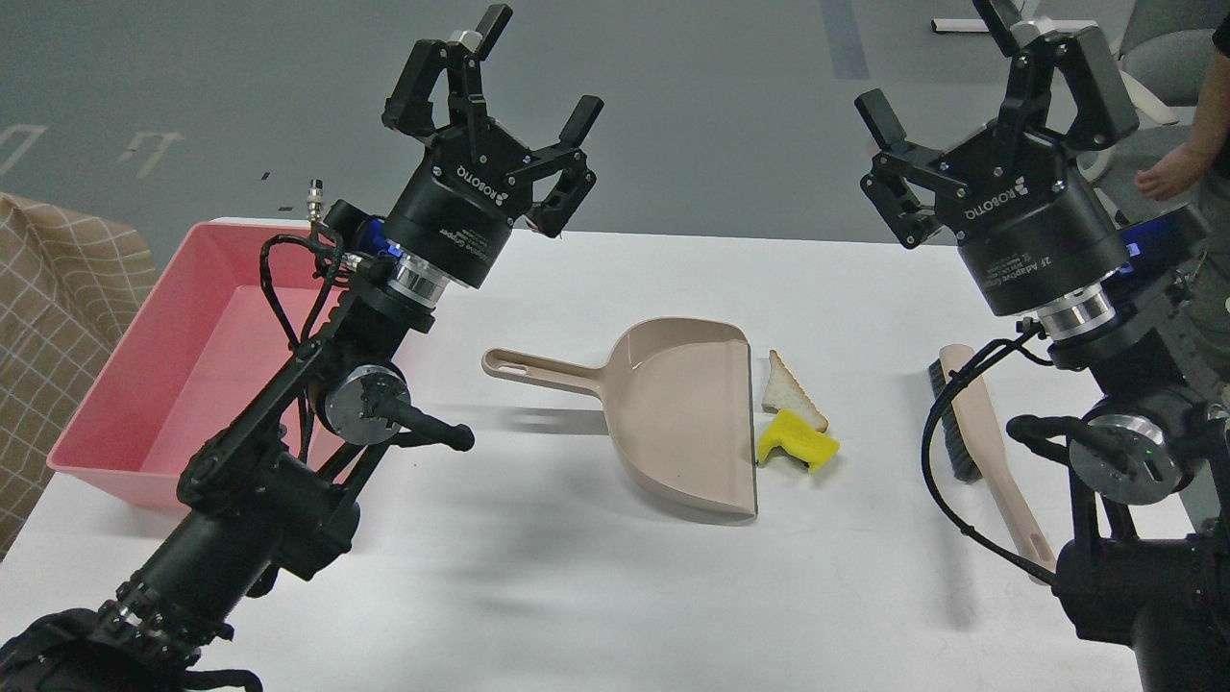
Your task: Sweep and dump garbage into bin
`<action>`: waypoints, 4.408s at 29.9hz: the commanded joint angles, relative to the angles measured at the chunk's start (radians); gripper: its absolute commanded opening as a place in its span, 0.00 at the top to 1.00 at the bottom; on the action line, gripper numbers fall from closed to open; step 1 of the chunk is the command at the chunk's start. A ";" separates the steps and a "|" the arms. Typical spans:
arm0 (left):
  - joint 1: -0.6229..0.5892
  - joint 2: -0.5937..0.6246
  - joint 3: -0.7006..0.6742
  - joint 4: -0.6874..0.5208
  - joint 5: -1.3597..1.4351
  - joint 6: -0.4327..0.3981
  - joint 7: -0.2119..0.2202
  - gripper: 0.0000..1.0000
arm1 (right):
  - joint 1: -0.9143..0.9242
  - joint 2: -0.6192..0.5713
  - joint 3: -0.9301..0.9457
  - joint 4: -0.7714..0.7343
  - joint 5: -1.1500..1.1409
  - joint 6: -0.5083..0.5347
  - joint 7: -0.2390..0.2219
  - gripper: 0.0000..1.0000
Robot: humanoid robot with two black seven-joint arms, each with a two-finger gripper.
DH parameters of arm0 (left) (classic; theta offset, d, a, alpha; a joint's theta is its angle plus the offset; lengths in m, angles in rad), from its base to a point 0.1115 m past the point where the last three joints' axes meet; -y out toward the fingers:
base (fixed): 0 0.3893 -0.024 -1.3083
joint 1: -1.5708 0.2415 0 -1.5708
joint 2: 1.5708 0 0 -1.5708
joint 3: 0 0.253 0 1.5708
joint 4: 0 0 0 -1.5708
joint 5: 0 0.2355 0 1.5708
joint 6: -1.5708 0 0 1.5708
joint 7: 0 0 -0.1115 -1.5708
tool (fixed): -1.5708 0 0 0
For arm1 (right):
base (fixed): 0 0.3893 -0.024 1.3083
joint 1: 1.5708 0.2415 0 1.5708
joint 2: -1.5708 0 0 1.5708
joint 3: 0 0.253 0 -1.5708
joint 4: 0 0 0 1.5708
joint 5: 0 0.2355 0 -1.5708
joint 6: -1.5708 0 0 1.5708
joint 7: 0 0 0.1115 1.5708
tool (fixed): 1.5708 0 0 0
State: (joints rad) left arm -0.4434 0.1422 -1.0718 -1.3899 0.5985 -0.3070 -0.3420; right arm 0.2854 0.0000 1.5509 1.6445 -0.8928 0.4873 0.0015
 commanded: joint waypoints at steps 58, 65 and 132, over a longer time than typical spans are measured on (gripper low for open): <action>0.477 0.114 0.355 -0.279 0.692 0.796 0.136 0.02 | 0.008 0.000 0.025 -0.019 0.000 0.000 -0.003 0.00; 0.460 0.071 0.355 -0.212 0.692 0.796 0.130 0.03 | 0.018 0.000 0.023 -0.020 0.000 -0.001 -0.005 0.00; 0.239 -0.015 0.438 0.196 0.681 0.796 0.070 0.03 | -0.005 0.000 0.026 -0.014 -0.005 -0.021 -0.006 0.00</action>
State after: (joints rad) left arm -0.2017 0.1256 -0.6350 -1.1969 1.2798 0.4887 -0.2715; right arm 0.2807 0.0000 1.5770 1.6279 -0.8974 0.4733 -0.0046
